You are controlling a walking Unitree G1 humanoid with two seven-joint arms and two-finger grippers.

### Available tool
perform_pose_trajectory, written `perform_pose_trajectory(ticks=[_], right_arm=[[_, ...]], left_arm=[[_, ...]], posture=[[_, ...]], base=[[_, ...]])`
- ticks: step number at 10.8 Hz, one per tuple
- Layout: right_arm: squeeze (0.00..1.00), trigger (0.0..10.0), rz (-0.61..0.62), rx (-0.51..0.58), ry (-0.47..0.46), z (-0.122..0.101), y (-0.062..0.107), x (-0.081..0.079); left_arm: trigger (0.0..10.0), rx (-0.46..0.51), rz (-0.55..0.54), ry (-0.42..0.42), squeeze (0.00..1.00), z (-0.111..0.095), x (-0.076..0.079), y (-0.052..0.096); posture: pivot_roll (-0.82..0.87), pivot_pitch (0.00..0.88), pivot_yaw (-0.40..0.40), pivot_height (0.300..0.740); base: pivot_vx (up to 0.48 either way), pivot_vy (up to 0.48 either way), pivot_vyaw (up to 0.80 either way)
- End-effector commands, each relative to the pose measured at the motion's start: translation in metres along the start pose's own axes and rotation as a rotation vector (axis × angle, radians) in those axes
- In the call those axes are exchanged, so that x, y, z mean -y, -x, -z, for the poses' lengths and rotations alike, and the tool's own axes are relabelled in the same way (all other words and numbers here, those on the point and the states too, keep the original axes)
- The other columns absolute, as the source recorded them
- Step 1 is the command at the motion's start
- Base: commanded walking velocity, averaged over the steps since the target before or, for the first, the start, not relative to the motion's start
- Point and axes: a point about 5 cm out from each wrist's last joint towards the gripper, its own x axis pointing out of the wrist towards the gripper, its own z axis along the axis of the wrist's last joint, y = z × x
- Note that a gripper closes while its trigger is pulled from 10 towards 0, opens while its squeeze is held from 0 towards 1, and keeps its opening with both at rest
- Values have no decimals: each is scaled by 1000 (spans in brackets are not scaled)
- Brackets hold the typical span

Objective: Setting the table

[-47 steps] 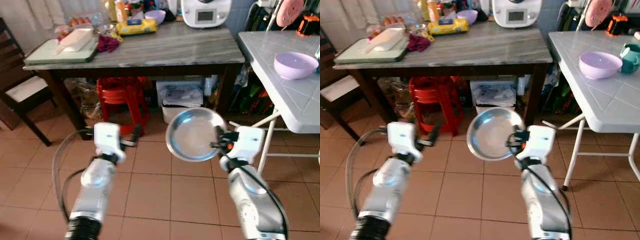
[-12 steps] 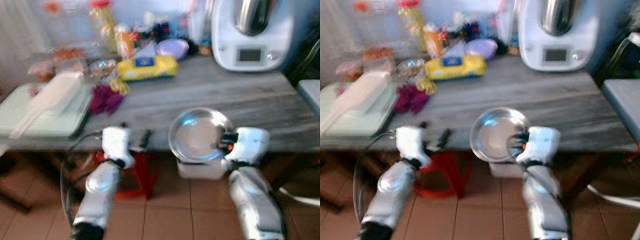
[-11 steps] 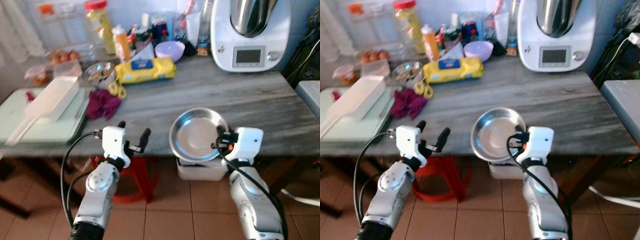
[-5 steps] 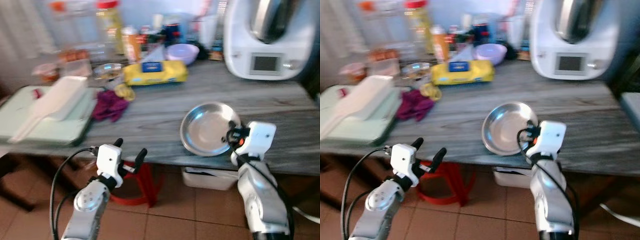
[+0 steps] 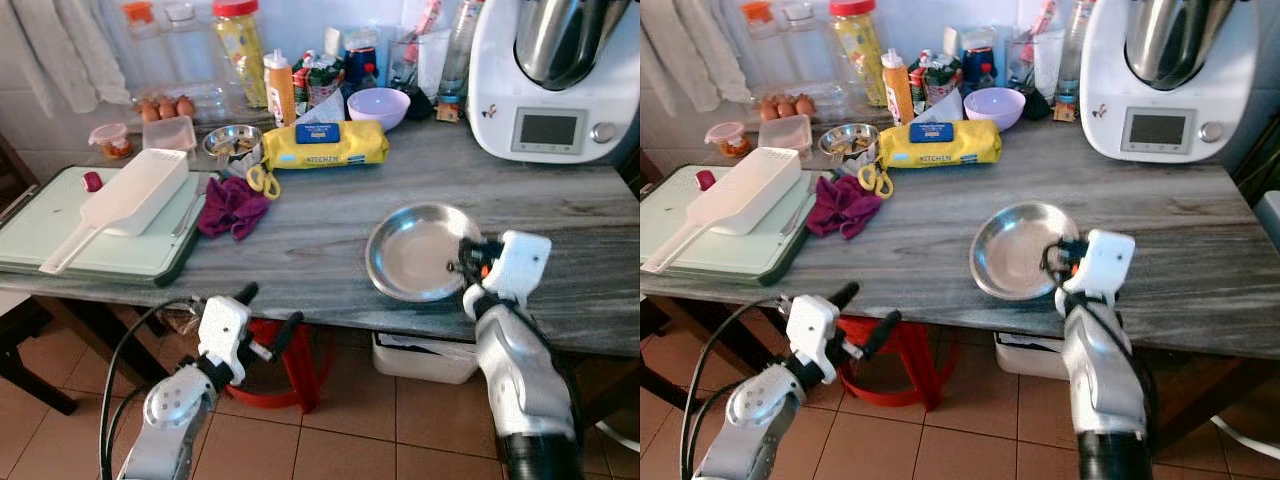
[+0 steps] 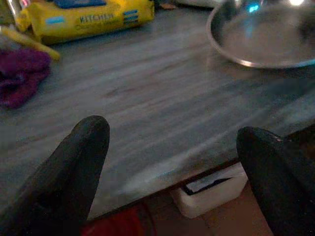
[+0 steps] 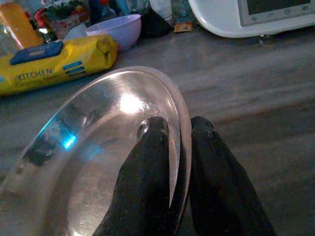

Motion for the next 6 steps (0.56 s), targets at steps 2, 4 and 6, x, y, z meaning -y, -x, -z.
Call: perform_pose_trajectory(ticks=[2,4,6], right_arm=[[0,10000,11,-26,-66,1,-8,-5],[0,10000,-23,-70,-107,8,-11,-17],[0,10000,-48,-131,-170,17,-10,-26]], left_arm=[[10000,-15,-5,9,0,7,-4,-1],[10000,-25,1,8,0,15,-6,-2],[10000,-22,0,6,0,17,-5,-3]], posture=[[-195,51,84,740],[-192,47,85,740],[-189,45,85,740]], base=[[0,0,0],[0,0,0],[0,0,0]])
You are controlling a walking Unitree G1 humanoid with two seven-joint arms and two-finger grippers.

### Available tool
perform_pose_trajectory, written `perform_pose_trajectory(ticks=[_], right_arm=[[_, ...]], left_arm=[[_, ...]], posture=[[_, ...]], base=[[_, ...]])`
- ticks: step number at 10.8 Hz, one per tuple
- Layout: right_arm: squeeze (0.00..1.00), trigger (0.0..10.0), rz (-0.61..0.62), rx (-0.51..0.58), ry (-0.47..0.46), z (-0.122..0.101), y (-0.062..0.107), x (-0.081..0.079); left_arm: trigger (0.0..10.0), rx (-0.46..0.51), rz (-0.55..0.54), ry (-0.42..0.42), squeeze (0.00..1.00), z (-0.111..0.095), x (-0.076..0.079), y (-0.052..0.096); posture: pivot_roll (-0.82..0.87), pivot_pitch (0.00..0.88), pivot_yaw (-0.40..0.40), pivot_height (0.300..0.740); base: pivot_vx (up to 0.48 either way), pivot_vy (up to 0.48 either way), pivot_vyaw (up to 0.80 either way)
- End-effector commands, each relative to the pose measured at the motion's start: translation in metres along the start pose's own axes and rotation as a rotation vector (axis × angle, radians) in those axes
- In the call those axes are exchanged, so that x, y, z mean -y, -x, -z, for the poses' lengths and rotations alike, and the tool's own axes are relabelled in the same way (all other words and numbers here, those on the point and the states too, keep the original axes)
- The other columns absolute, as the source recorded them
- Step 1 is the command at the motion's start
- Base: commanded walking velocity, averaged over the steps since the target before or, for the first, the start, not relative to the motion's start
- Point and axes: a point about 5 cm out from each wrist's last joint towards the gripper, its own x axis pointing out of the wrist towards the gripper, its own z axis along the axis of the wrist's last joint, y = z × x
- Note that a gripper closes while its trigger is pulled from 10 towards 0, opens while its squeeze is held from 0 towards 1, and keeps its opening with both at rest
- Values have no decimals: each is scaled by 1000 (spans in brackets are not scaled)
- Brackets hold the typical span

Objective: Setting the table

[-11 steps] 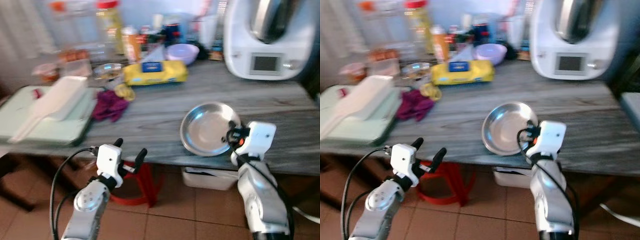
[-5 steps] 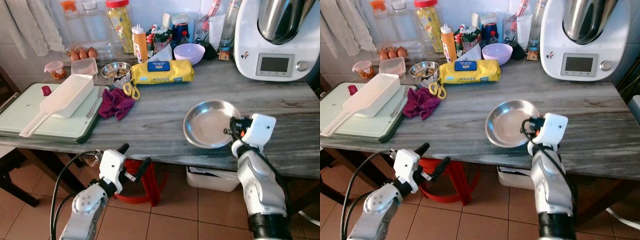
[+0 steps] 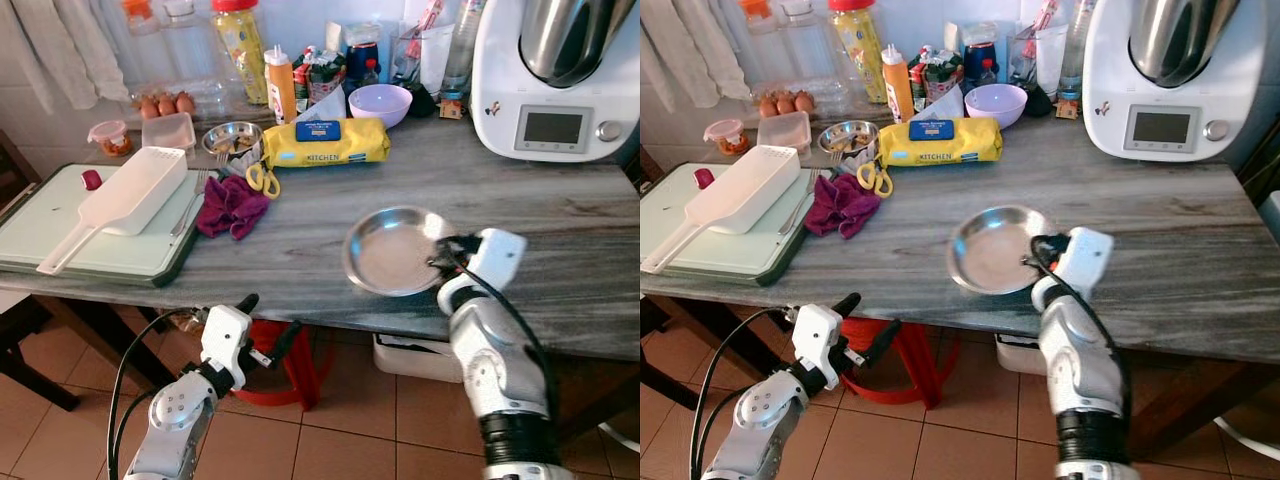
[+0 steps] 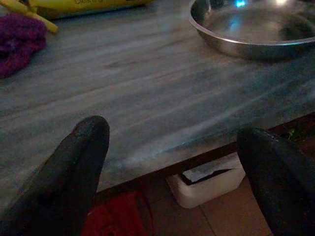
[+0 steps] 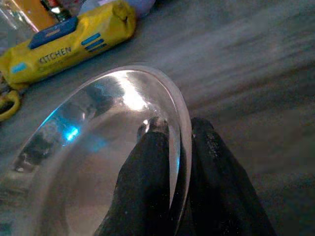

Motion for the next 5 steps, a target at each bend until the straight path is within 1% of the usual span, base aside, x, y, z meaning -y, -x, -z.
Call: perform_pose_trajectory(ticks=[1,3,4,5], right_arm=[[0,10000,-7,-6,-1,-1,-2,-3],[0,10000,-2,-16,-8,0,-4,0],[804,10000,0,-20,-6,-1,-6,2],[996,10000,2,-24,-1,-1,-6,3]], left_arm=[[10000,5,6,-13,0,-1,-2,-1],[10000,22,16,-11,0,0,0,-3],[10000,56,16,-1,0,-5,0,-6],[10000,96,10,11,0,-13,-1,-10]], posture=[[-190,43,83,740],[-193,42,84,740],[-191,38,83,740],[-190,37,81,740]], base=[[0,0,0],[0,0,0],[0,0,0],[0,0,0]])
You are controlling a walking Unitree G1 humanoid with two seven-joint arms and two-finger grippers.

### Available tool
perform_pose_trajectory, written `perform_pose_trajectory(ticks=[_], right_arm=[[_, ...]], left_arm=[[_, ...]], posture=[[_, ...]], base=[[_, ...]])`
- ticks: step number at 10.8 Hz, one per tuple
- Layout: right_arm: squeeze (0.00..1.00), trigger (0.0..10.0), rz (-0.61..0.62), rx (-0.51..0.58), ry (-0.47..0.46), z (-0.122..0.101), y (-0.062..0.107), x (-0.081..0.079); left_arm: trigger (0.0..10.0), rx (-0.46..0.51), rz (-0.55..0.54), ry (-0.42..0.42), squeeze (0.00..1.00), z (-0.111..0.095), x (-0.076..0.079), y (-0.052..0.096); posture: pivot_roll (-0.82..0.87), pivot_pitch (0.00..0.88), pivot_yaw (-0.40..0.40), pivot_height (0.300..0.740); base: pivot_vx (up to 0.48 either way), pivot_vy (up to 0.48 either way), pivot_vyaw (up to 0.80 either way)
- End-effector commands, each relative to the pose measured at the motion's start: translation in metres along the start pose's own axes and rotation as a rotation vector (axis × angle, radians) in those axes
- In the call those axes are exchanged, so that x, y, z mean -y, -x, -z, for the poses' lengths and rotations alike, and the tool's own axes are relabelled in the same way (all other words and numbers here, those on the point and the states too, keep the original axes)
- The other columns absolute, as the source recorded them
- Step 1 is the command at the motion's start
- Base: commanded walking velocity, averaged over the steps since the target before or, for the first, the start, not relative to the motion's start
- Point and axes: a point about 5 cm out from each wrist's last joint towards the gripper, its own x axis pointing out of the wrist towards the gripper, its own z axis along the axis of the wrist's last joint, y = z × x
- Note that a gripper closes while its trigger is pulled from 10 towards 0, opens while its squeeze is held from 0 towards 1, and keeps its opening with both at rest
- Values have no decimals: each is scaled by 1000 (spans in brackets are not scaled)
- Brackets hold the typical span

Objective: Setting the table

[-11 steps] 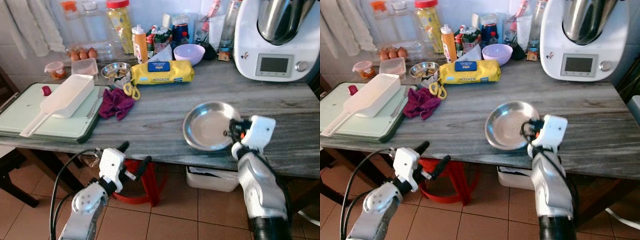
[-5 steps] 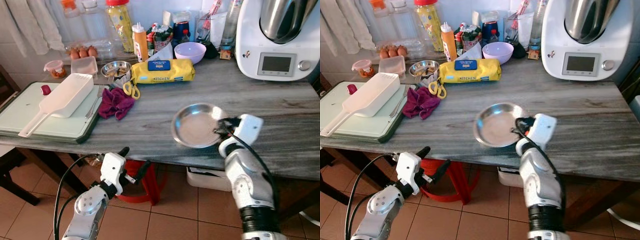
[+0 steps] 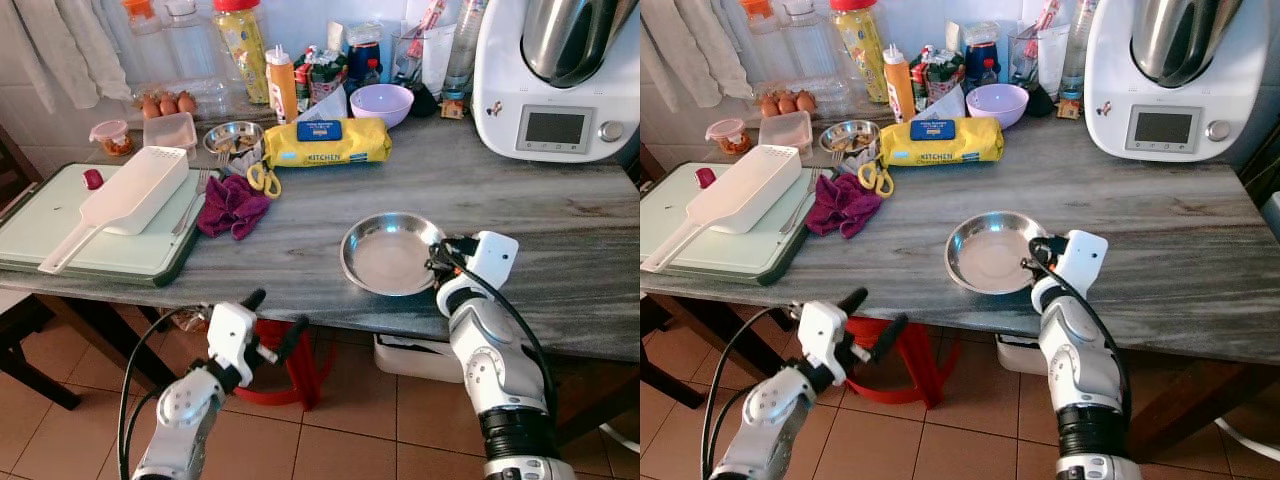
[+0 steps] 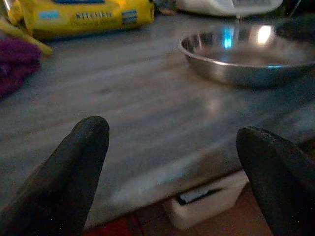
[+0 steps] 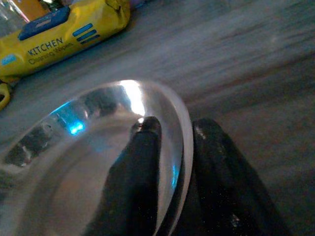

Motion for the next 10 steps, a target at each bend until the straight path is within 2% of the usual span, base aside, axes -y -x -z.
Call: perform_pose_trajectory(ticks=[1,2,7,8,9,10], right_arm=[[1000,10000,-8,0,-10,-2,-2,-2],[1000,10000,-5,-5,-8,-1,-3,-1],[1000,10000,22,24,13,-7,-5,4],[1000,10000,20,56,13,-12,-5,6],[1000,10000,2,135,76,-25,-3,5],[1000,10000,1,185,97,-36,1,4]], left_arm=[[10000,47,7,-20,0,-16,-5,-4],[10000,69,28,-30,0,-27,-3,-7],[10000,83,84,-27,0,-49,13,-9],[10000,77,85,-24,0,-51,15,-8],[10000,76,82,-26,0,-54,16,-8],[10000,72,78,-24,0,-55,16,-7]], posture=[[-187,35,78,740],[-187,35,78,740],[-190,40,83,740],[-189,41,80,740],[-189,42,80,740],[-187,44,78,740]], base=[[0,0,0],[0,0,0],[0,0,0],[0,0,0],[0,0,0],[0,0,0]])
